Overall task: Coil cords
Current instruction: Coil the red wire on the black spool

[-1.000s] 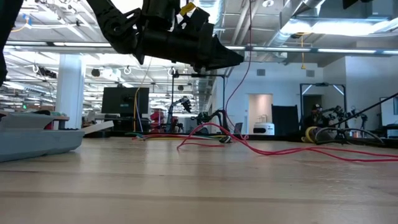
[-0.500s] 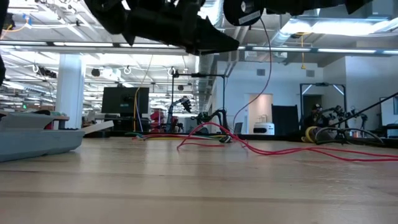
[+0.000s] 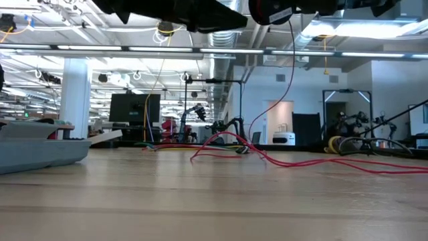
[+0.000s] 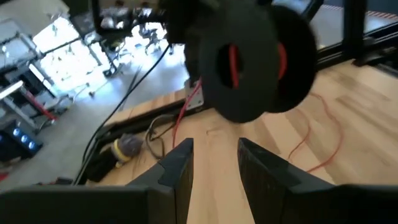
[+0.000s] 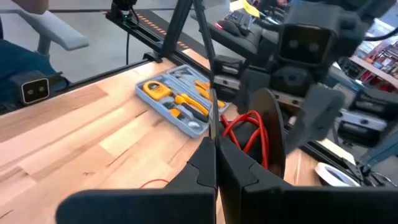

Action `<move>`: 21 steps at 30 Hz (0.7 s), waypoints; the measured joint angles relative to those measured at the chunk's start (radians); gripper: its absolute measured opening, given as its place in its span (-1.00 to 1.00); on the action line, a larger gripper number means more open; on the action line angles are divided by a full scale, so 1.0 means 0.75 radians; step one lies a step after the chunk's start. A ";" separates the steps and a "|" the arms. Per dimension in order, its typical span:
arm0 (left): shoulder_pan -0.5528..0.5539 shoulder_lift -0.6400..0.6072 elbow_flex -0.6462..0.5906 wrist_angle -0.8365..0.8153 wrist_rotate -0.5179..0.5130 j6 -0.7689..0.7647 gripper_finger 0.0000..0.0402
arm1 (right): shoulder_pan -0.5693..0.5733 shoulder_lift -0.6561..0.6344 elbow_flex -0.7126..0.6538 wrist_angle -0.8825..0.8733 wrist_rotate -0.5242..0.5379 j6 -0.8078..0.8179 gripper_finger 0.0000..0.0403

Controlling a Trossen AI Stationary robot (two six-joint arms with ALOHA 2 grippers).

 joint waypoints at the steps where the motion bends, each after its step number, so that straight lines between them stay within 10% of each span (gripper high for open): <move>1: -0.007 0.000 0.000 0.001 0.001 0.013 -0.43 | 0.000 0.000 0.000 0.000 0.000 -0.002 -0.99; 15: -0.051 0.002 0.000 0.169 -0.010 -0.039 -0.46 | -0.027 0.000 0.000 0.009 -0.004 0.001 -0.99; 21: -0.045 0.016 -0.001 0.167 -0.012 0.004 -0.84 | -0.027 0.000 0.000 0.016 -0.004 0.001 -0.99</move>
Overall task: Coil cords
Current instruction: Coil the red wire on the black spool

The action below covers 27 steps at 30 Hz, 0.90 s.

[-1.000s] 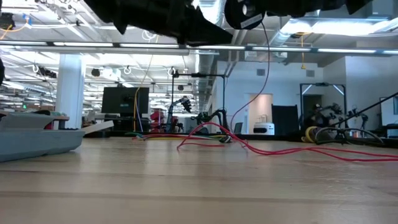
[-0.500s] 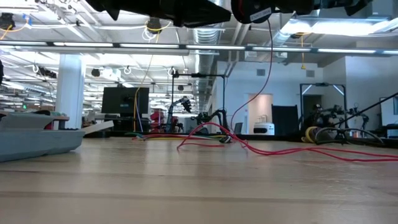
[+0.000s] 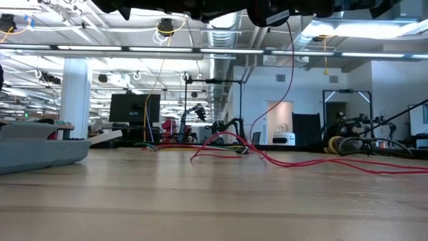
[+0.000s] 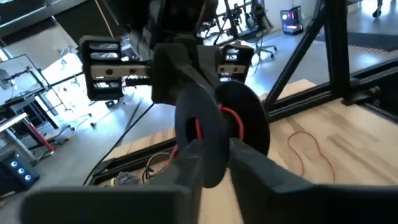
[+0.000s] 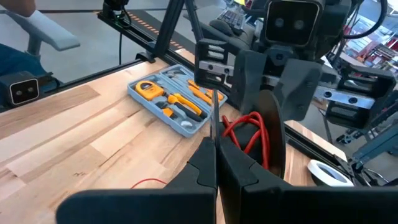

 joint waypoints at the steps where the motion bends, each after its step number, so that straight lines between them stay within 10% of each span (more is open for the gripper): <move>1: 0.000 0.000 0.000 0.000 0.000 0.009 -0.92 | 0.000 0.000 0.000 0.000 0.000 0.000 -0.99; 13: 0.004 -0.002 0.000 0.011 -0.060 0.004 -1.00 | 0.000 0.000 0.000 0.008 0.018 0.001 -0.92; 27: -0.015 -0.002 0.000 0.007 -0.354 -0.079 -1.00 | 0.000 -0.012 0.000 0.019 0.366 0.170 -0.49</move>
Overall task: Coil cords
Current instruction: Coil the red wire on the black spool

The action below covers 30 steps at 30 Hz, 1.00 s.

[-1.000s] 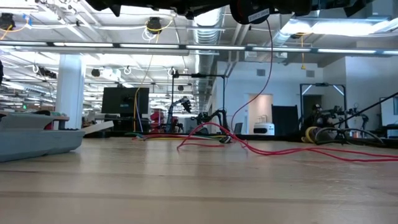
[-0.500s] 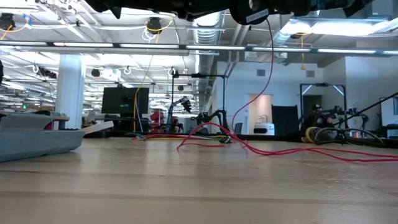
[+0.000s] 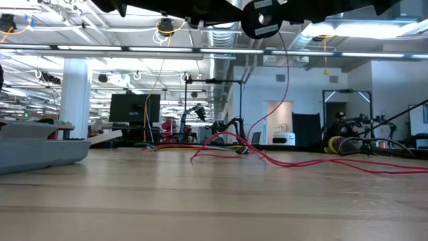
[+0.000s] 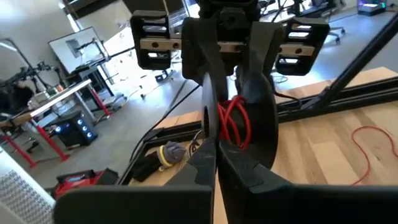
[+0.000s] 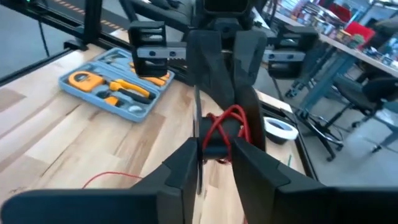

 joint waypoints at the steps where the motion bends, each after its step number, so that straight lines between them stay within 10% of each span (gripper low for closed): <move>1: 0.000 0.000 0.000 -0.006 -0.018 -0.011 -1.00 | 0.000 -0.008 0.000 -0.009 0.007 0.010 -0.48; 12: -0.001 0.001 0.000 -0.051 -0.326 -0.250 -1.00 | 0.028 -0.281 0.000 -0.038 0.097 0.428 -0.44; 21: -0.003 0.001 -0.024 -0.032 -0.499 -0.394 -1.00 | 0.254 -0.279 -0.064 -0.281 1.321 0.428 -0.46; 30: -0.002 0.001 -0.149 0.141 -0.660 -0.419 -1.00 | 0.498 0.015 -0.362 0.355 1.805 0.291 -0.46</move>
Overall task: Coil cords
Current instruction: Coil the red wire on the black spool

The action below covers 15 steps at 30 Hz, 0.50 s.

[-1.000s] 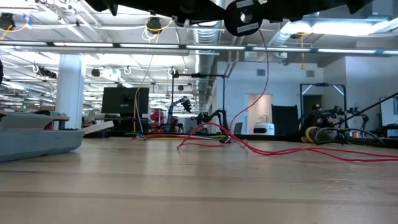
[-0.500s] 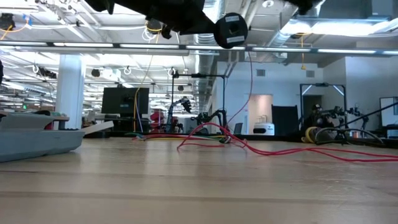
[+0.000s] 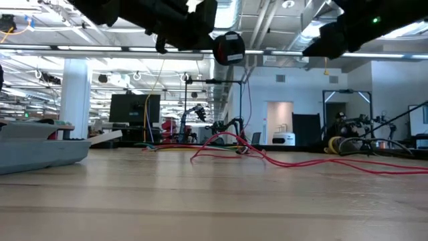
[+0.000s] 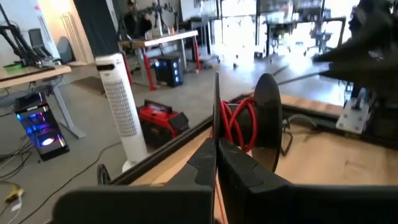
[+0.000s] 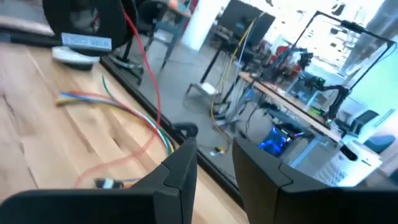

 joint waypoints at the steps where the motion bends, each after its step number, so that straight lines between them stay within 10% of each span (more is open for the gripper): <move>1: 0.000 0.000 -0.012 0.028 -0.002 0.001 -1.00 | -0.006 0.036 -0.012 0.113 -0.003 -0.047 -0.46; 9: 0.000 0.034 -0.027 0.142 -0.005 0.045 -1.00 | -0.118 0.281 -0.020 0.892 -0.344 -0.329 -0.46; 15: 0.000 0.145 -0.020 0.277 0.002 0.100 -1.00 | -0.200 0.364 0.023 0.999 -0.494 -0.277 -0.36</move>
